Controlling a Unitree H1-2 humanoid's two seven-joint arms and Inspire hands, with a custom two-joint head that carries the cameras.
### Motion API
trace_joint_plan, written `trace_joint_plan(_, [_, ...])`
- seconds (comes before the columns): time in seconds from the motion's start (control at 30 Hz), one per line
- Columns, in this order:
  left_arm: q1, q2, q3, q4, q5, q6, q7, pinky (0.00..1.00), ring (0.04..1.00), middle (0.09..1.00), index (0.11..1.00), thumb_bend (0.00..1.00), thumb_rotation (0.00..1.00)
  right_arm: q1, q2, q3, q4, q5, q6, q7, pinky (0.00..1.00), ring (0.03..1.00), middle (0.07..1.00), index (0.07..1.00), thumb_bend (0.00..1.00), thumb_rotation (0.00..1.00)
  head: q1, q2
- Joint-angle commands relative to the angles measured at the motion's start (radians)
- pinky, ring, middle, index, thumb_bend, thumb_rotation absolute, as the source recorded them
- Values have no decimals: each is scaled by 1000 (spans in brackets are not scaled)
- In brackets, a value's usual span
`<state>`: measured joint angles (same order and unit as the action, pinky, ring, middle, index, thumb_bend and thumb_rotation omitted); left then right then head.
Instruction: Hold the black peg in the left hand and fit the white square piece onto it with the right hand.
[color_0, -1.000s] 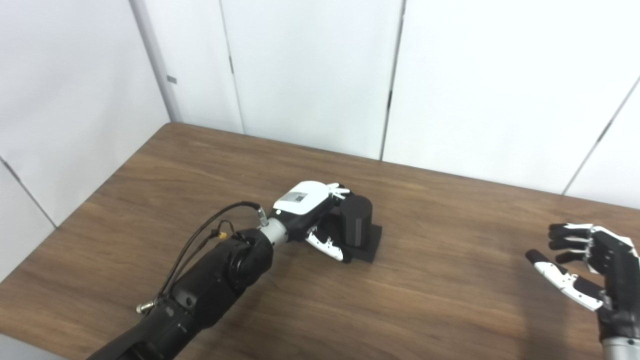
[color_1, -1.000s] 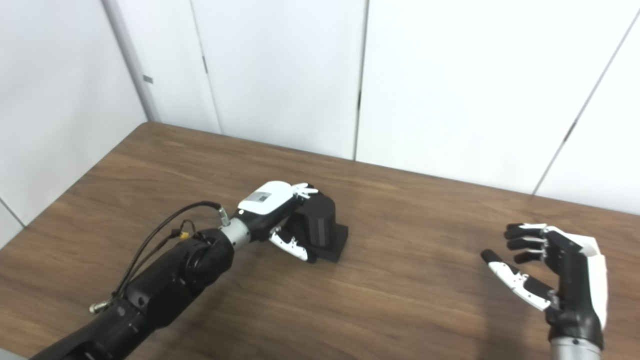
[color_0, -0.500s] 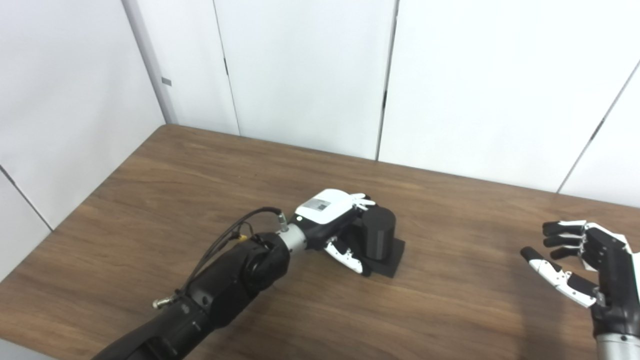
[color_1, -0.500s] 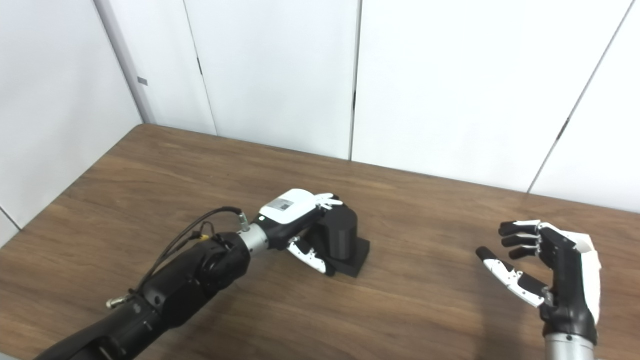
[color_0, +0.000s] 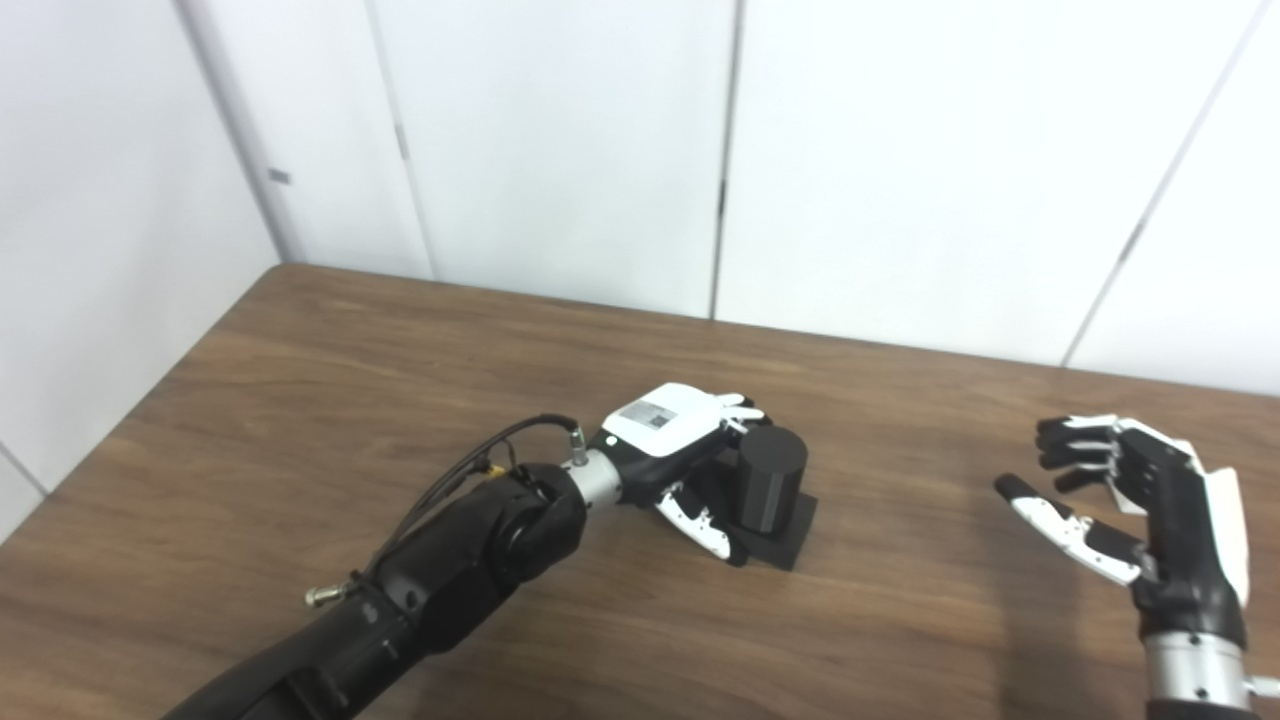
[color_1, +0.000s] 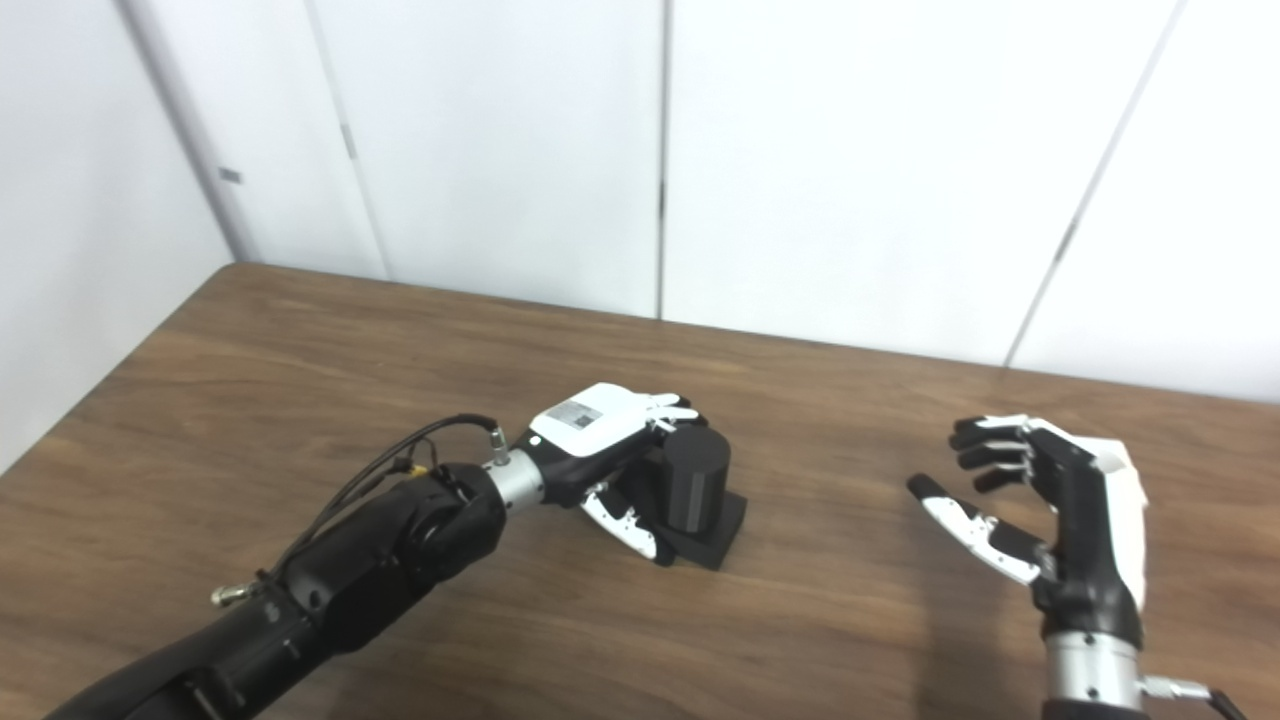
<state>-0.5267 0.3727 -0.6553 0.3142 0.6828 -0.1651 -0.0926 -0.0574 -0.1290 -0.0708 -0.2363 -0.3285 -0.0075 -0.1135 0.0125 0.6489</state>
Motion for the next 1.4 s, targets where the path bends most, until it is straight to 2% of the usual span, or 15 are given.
trace_joint_plan(0.0, [69,-1,-99,44,84,4,-151,910,947,897,492,522,77,-36,-11,-2,-31,-1,-52,-13,435,542,625,494,493,118,-53,1])
trace_joint_plan(0.07, [65,11,-102,41,77,-1,-159,921,944,894,493,522,77,-45,-19,-3,-52,-3,-32,-2,439,548,627,494,494,120,-91,0])
trace_joint_plan(0.13, [62,25,-103,42,73,-14,-160,919,944,893,493,522,77,-65,-41,-2,-80,-19,4,24,435,546,630,495,495,123,-184,-9])
trace_joint_plan(0.17, [61,29,-103,43,72,-17,-160,914,944,894,493,522,77,-71,-48,-2,-87,-26,15,32,432,548,632,495,496,125,-184,-9])
trace_joint_plan(0.23, [61,42,-103,43,69,-28,-159,908,943,895,494,522,77,-96,-77,-1,-98,-42,38,60,430,552,635,496,498,128,-284,-28])
trace_joint_plan(0.43, [63,77,-96,57,60,-76,-140,884,928,885,493,523,73,-186,-210,5,-97,-70,120,167,452,582,662,496,501,136,-437,-74])
trace_joint_plan(0.6, [70,91,-86,74,59,-110,-114,871,914,874,493,523,70,-255,-341,16,-73,-147,200,257,500,625,686,497,504,142,-491,-96])
trace_joint_plan(0.77, [72,96,-83,107,68,-158,-76,840,898,861,492,523,68,-307,-461,49,-41,-208,281,371,542,702,766,497,505,146,-550,-125])
trace_joint_plan(0.8, [72,98,-83,115,69,-167,-70,838,897,861,492,523,69,-320,-491,62,-30,-216,297,405,569,731,790,626,579,156,-561,-132])
trace_joint_plan(0.83, [73,100,-82,123,70,-176,-63,838,896,861,492,523,68,-331,-522,73,-12,-214,298,438,594,757,804,697,630,157,-565,-135])
trace_joint_plan(0.93, [72,101,-81,155,74,-209,-30,833,893,859,492,523,69,-359,-595,102,38,-192,297,527,691,831,853,808,700,188,-571,-138])
trace_joint_plan(1.07, [70,103,-80,186,77,-239,-4,845,898,861,492,523,73,-388,-655,130,96,-176,286,603,768,898,905,873,794,240,-572,-136])
trace_joint_plan(1.17, [71,103,-78,192,76,-247,1,847,901,865,492,523,73,-426,-692,168,139,-179,327,686,833,956,950,923,868,302,-574,-137])
trace_joint_plan(1.27, [73,102,-78,196,81,-252,12,846,904,863,492,523,74,-465,-716,193,186,-161,349,754,837,968,969,953,968,343,-574,-138])
trace_joint_plan(1.37, [74,101,-80,200,88,-254,23,842,902,859,492,523,75,-495,-730,217,225,-157,345,794,835,967,973,966,998,338,-570,-136])
